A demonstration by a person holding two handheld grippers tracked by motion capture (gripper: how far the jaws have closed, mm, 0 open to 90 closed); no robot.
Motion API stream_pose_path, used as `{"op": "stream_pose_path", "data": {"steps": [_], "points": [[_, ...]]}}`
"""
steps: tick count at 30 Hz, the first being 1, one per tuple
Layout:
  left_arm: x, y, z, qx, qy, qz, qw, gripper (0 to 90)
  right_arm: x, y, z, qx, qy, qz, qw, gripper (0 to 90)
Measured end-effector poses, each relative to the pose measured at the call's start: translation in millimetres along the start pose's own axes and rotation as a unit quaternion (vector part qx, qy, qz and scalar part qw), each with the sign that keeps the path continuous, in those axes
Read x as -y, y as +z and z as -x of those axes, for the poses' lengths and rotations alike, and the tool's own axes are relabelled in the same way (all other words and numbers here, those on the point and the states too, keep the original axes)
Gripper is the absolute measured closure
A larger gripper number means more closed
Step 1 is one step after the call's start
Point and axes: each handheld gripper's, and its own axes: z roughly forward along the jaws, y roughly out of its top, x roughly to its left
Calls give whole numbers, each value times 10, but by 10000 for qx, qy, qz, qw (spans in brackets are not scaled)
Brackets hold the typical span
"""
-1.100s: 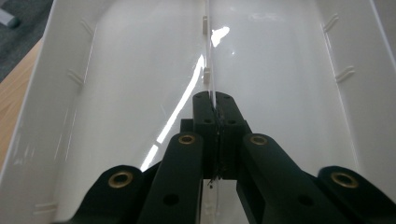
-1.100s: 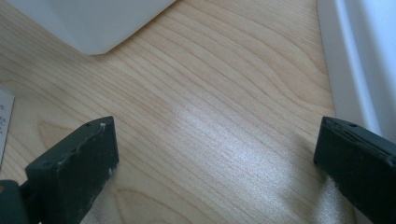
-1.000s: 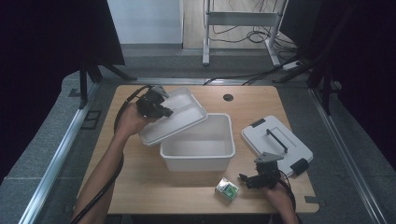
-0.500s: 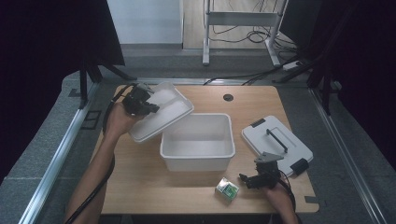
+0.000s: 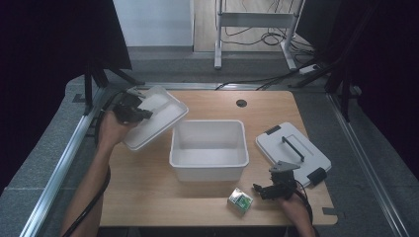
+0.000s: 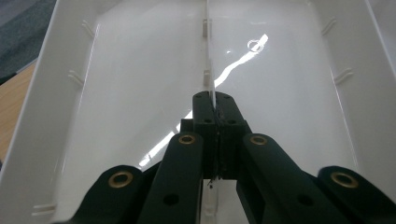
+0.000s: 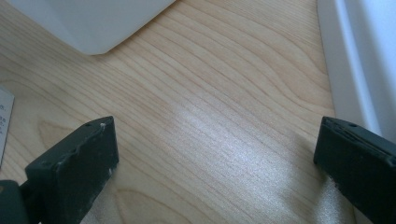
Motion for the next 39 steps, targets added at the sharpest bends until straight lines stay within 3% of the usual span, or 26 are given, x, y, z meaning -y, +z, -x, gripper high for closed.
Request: {"op": "stream_pose_path", "data": {"steps": [10,18,39], "points": [[278,-64,-176,-230,-284,30,9993,889,0,0,0,1,-1,1,10000,0],[539,33,-234,-281,-435,79,9986,889,0,0,0,1,-3,1,10000,0],[1176,559,-80,-261,-615,238,9975,888,0,1,-1,2,5,3,10000,0]]}}
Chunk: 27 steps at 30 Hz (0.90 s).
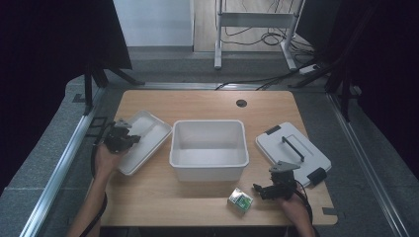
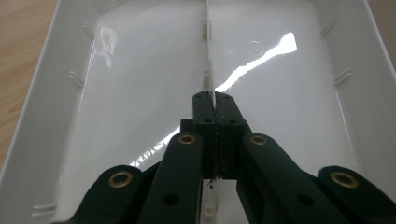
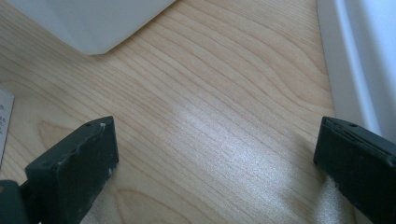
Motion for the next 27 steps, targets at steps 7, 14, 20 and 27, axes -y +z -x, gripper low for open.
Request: {"op": "stream_pose_path", "data": {"steps": [7,14,20,27], "points": [[129,102,32,-13,-30,-16,10000,887,0,0,0,0,0,0,10000,0],[209,153,41,-41,-59,-19,10000,886,0,0,0,0,0,0,10000,0],[183,92,41,38,-106,120,9999,804,0,0,0,1,0,0,10000,0],[125,-51,80,-66,-102,230,9997,550,0,0,0,0,0,0,10000,0]]}}
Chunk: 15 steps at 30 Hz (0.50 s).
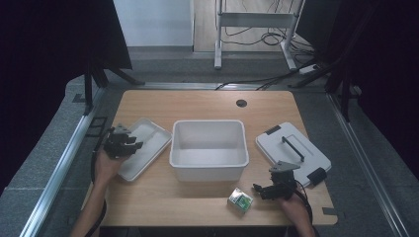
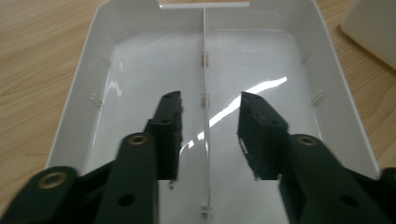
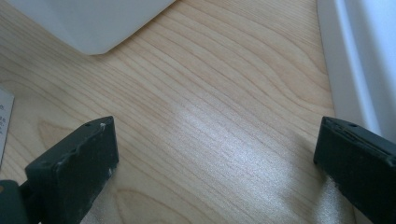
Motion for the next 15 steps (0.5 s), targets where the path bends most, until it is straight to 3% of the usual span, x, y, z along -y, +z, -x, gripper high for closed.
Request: {"op": "stream_pose_path", "data": {"steps": [6,15], "points": [[-41,-116,109,257,-5,117,9996,281,0,0,0,0,-1,1,10000,0],[-90,-318,490,500,412,260,9976,73,0,0,1,1,0,0,10000,0]]}}
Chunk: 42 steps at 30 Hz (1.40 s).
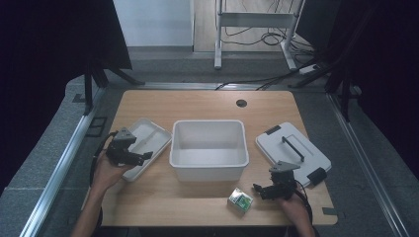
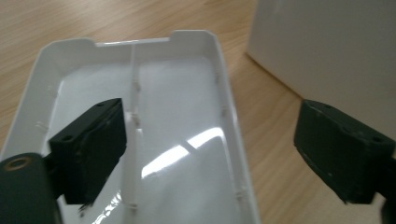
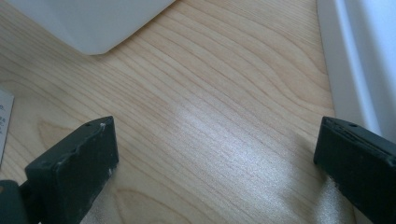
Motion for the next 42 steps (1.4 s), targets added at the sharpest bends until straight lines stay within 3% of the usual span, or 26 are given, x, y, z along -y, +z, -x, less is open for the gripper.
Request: {"op": "stream_pose_path", "data": {"steps": [4,11,18,23,27,33,37,42], "points": [[1,-35,192,107,194,10,9998,0,0,0,0,0,0,0,10000,0],[77,-29,499,431,440,64,9981,0,0,0,0,1,0,1,10000,0],[197,44,717,619,502,126,9967,0,0,0,0,1,0,0,10000,0],[289,181,879,700,665,12,9953,0,0,0,0,1,0,0,10000,0],[365,314,983,820,715,-83,9940,0,2,-2,-5,11,14,3,10000,0],[455,463,1068,826,718,-311,9935,0,12,-18,-16,13,9,30,10000,20],[482,516,1082,872,712,-466,9926,0,24,-34,-30,18,21,48,10000,29],[481,517,1096,868,748,-469,9923,0,-6,-81,-69,20,-72,15,10000,29]]}}
